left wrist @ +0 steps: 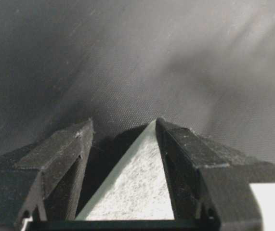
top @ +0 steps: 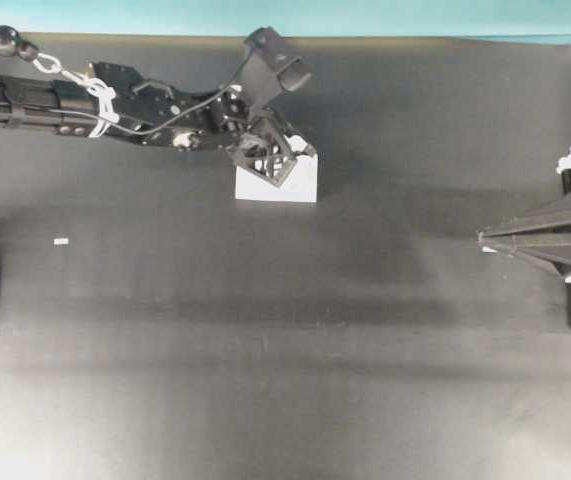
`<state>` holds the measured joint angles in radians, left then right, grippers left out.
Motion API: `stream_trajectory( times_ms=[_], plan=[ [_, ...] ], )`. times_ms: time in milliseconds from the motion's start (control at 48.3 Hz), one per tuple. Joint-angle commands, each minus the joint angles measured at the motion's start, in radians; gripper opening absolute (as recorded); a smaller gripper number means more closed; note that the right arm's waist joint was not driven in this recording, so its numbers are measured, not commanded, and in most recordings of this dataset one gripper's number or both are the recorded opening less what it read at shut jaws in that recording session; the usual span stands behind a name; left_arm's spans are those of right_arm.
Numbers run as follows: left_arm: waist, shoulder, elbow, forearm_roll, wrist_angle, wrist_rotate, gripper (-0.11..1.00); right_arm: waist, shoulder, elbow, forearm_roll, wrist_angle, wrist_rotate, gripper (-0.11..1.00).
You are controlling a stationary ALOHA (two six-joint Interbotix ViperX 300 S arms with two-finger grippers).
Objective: Push the sponge with the left arm to wipe the table.
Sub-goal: 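Lower the left gripper onto the sponge and pinch it, then drag the sponge with the left gripper toward the front-left across the table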
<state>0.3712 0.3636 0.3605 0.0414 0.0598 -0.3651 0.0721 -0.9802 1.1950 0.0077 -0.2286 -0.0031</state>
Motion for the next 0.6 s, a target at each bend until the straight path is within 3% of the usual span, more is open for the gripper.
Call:
stream_trajectory(
  times_ms=[0, 580],
  plan=[
    [-0.021, -0.008, 0.012, 0.003, -0.002, 0.000, 0.51, 0.000, 0.005, -0.006, 0.003, -0.011, 0.003, 0.00],
    [-0.120, -0.075, 0.130, 0.005, -0.009, -0.092, 0.51, 0.000, 0.003, -0.006, 0.002, -0.009, 0.003, 0.00]
  ],
)
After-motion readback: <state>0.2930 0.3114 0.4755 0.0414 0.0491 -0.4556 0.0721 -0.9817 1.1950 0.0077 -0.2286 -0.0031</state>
